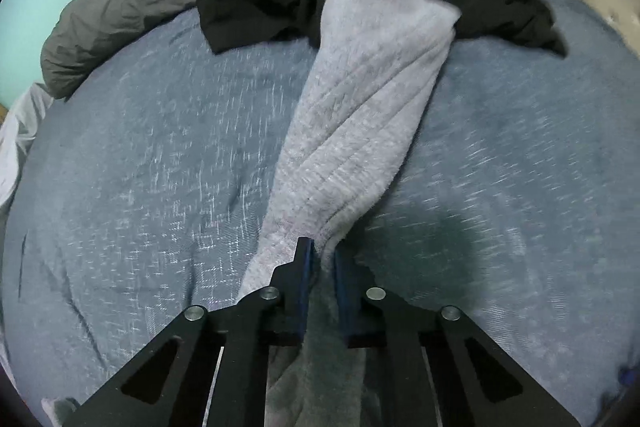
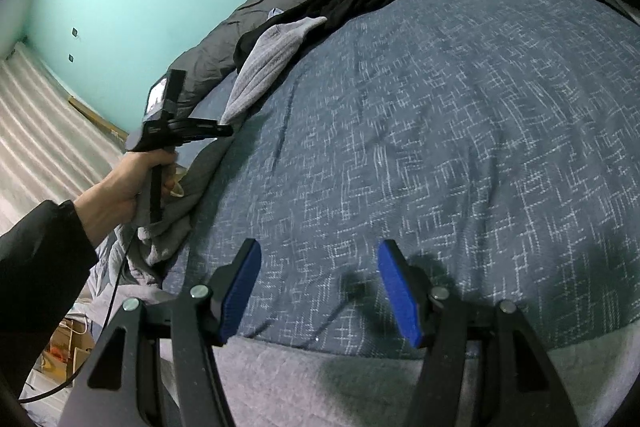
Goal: Fold clothes
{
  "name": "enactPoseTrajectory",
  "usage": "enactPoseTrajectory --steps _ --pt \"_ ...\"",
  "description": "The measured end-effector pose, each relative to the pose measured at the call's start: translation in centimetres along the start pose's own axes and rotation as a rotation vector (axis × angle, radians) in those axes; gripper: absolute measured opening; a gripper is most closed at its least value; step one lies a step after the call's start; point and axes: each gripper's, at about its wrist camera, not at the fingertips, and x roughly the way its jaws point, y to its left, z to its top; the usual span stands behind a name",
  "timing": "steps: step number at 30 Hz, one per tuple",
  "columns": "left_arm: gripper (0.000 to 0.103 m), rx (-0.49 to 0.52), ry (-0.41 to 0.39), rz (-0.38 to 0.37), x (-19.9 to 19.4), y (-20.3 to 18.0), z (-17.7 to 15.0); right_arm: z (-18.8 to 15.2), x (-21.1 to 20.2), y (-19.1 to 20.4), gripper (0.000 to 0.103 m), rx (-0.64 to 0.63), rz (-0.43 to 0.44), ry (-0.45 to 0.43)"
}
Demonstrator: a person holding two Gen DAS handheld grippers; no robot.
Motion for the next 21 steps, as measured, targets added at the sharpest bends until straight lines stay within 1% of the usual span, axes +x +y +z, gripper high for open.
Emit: enactPoseTrajectory --steps 2,5,7,9,13,16,18,20,21 --pt "0.011 0.009 -0.034 -0.053 -2.5 -0.4 0.3 0.0 0.0 0.0 0.062 0.004 0.001 -0.002" --pt "0.010 0.053 -0.081 -0.149 -6.8 -2.0 0.7 0.1 -0.2 0.0 0.062 0.011 0.006 -0.008" --pt "0.010 0.092 -0.106 -0.218 -10.0 -3.6 0.9 0.2 -0.4 0.0 0.062 0.014 0.012 -0.014" --pt "0.010 0.140 -0.133 -0.264 -13.2 -5.6 0.8 0.3 -0.7 0.0 0.062 0.012 0.013 -0.021" --pt "0.010 0.199 -0.146 -0.354 -17.6 -8.6 -0.1 0.7 -1.2 0.0 0.062 -0.007 0.003 -0.048" --pt "0.010 0.238 -0.119 -0.422 -19.3 -10.6 -1.5 1.2 -1.8 -0.6 0.062 0.018 0.004 -0.073" --pt "0.010 0.262 -0.102 -0.445 -20.0 -11.8 -2.9 1.5 -2.3 -0.9 0.062 0.031 -0.003 -0.090" --pt "0.010 0.262 -0.076 -0.433 -19.2 -12.2 -4.0 1.8 -2.9 -1.3 0.062 0.043 -0.009 -0.105" --pt "0.011 0.257 -0.060 -0.416 -18.4 -12.0 -4.2 2.0 -3.2 -1.5 0.062 0.051 -0.009 -0.112"
